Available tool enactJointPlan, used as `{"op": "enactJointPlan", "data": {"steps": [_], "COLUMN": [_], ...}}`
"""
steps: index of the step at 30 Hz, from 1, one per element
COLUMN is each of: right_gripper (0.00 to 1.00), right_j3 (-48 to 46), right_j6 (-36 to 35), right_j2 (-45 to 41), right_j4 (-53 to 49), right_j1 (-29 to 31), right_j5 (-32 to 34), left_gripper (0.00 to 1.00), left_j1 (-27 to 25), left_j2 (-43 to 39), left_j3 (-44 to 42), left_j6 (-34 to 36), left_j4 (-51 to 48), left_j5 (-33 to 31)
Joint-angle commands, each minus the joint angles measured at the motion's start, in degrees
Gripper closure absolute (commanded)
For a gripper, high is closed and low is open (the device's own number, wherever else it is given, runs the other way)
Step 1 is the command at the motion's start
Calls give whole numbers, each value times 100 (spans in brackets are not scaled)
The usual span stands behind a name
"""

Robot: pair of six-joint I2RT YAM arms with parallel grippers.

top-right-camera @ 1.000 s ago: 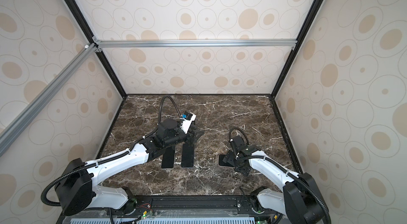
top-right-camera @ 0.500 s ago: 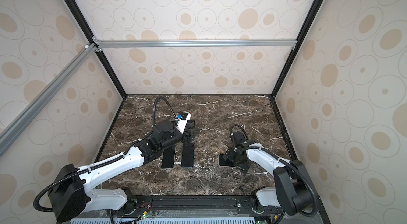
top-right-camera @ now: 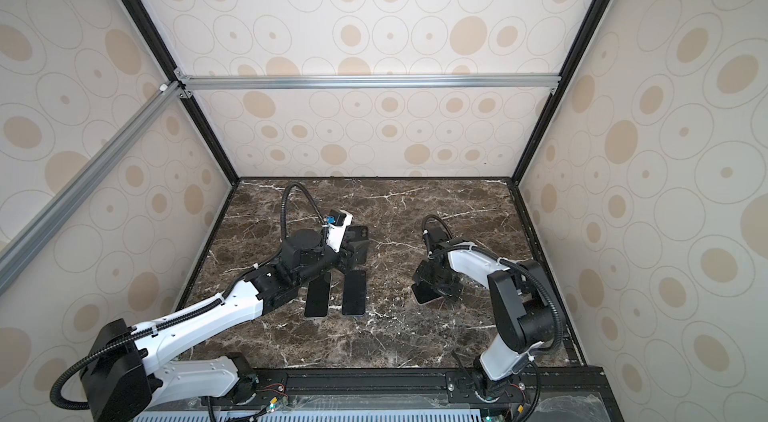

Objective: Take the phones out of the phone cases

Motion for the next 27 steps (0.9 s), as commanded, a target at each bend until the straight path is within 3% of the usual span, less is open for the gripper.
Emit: {"op": "enactJointPlan", "data": {"steps": [1, 16, 27], "right_gripper": [0, 0, 0], "right_j3": [115, -483, 417], "right_j6": [-97, 301, -82], "right_j2": [279, -163, 414], "right_j4": [898, 1800, 701], "right_j1": [-78, -556, -654], "right_j5": [229, -57, 275], "left_gripper": [48, 48, 48], "left_j1": [-37, -29, -32], "left_j2": [-87, 152, 305], "left_j3": [-36, -121, -114], "left_j6": [-93, -242, -471], "left_j4": [-55, 119, 209], "left_j5": [-73, 398, 327]}}
